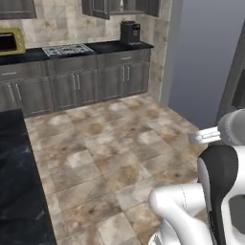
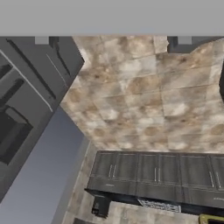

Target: Open the cabinet directly in front. Then move the liquor and the mug to the dining counter with the jar on it.

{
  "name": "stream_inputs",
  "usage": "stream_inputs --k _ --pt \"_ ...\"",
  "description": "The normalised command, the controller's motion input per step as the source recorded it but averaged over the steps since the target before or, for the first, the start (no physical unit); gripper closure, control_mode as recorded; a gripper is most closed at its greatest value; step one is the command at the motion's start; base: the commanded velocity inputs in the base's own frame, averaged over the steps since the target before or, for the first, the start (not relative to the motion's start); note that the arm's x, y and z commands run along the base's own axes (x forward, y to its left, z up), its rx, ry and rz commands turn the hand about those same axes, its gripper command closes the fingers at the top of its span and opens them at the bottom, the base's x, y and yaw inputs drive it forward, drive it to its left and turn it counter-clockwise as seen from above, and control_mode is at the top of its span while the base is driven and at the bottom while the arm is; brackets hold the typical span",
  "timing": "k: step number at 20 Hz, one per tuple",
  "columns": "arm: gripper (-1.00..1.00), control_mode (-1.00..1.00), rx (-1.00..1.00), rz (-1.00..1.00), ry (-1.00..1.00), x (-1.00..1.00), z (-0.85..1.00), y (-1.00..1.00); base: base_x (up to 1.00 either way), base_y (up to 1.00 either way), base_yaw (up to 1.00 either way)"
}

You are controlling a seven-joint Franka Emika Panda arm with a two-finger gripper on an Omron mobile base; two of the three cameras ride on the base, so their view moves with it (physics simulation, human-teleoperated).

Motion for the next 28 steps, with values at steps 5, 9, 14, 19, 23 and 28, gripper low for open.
stream_inputs --k 5,9,14,19,23,28 --pt "-1.00 1.00 0.00 0.00 0.00 0.00 0.00 0.00 1.00 -0.44 0.17" --pt "-1.00 1.00 0.00 0.00 0.00 0.00 0.00 0.00 1.00 -0.17 0.22" --pt "-1.00 1.00 0.00 0.00 0.00 0.00 0.00 0.00 1.00 0.00 0.18" --pt "-1.00 1.00 0.00 0.00 0.00 0.00 0.00 0.00 1.00 -0.08 0.14" --pt "-1.00 1.00 0.00 0.00 0.00 0.00 0.00 0.00 1.00 -0.31 0.13" --pt "-1.00 1.00 0.00 0.00 0.00 0.00 0.00 0.00 1.00 -0.37 0.13"
